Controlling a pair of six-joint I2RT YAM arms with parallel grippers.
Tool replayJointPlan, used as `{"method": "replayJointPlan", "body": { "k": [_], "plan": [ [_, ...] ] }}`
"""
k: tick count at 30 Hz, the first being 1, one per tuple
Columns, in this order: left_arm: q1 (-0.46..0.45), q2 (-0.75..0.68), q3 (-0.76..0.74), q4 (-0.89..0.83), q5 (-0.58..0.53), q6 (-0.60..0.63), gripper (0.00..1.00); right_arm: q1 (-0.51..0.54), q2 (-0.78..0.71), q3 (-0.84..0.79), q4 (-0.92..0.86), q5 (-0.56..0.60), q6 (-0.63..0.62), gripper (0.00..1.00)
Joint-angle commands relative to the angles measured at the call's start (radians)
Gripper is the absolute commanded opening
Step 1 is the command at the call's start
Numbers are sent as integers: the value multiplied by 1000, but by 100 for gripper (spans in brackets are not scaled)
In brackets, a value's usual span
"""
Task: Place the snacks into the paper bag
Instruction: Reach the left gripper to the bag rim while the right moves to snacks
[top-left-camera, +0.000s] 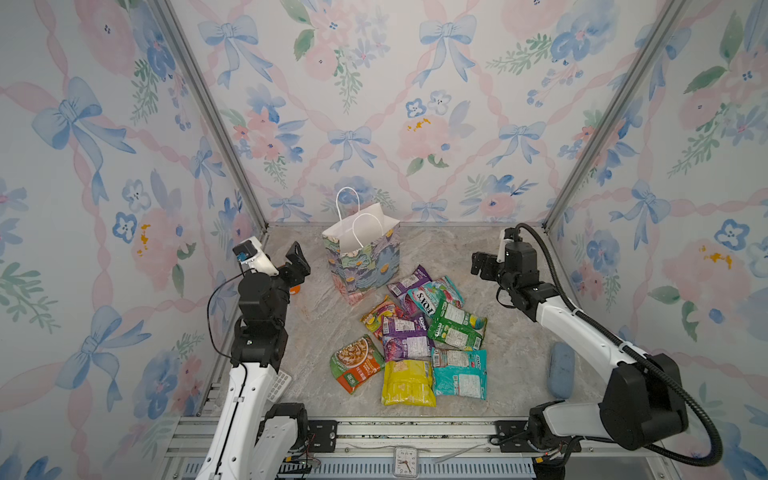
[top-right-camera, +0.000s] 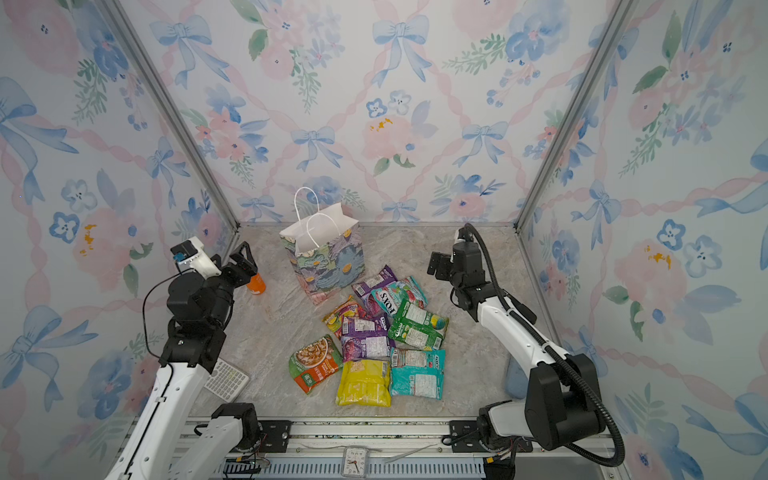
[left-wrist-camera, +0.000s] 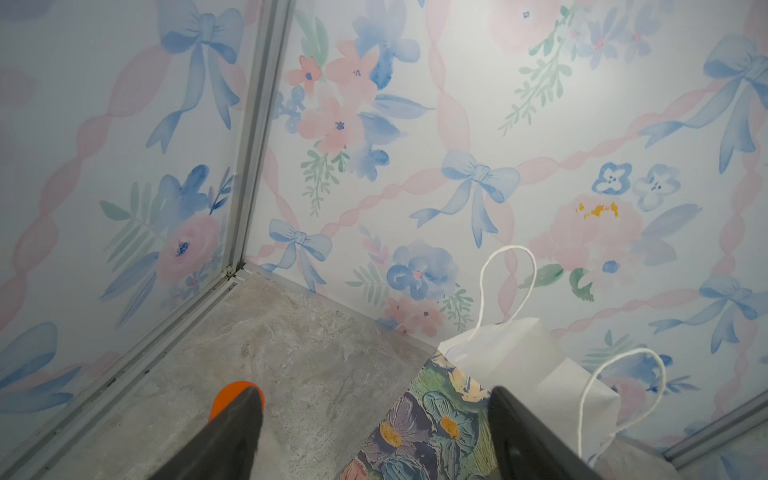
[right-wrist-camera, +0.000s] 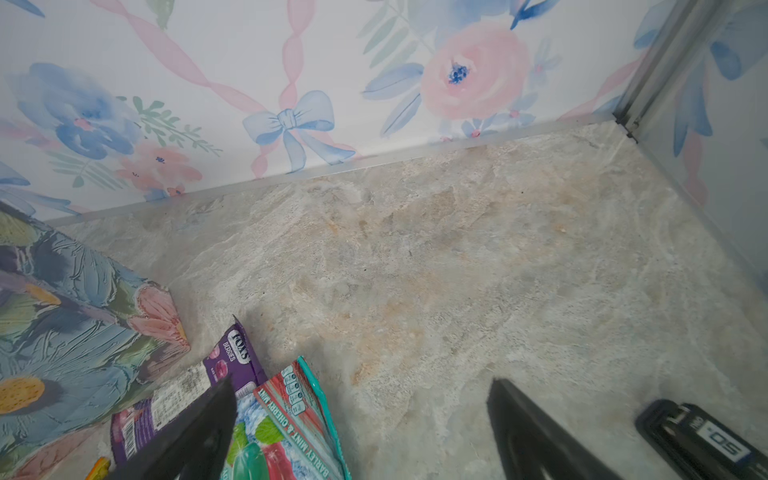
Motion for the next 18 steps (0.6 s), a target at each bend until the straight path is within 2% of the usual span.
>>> {"method": "replayJointPlan", "body": {
  "k": [1,3,11,14,18],
  "plan": [
    [8,125,149,-235,192,99,80,44,26,53,-118,52,-75,97],
    [9,206,239,-281,282,129,79,59,27,61,-121,51,-91,97],
    [8,494,587,-449,436,195,73,70,17,50,-124,-23,-98,97],
    [5,590,701,-505,457,223,71,70,18,63,-141,-32,-107,97],
    [-18,710,846,-618,385,294,65,71,11,62,-146,-56,-109,97]
  ]
}}
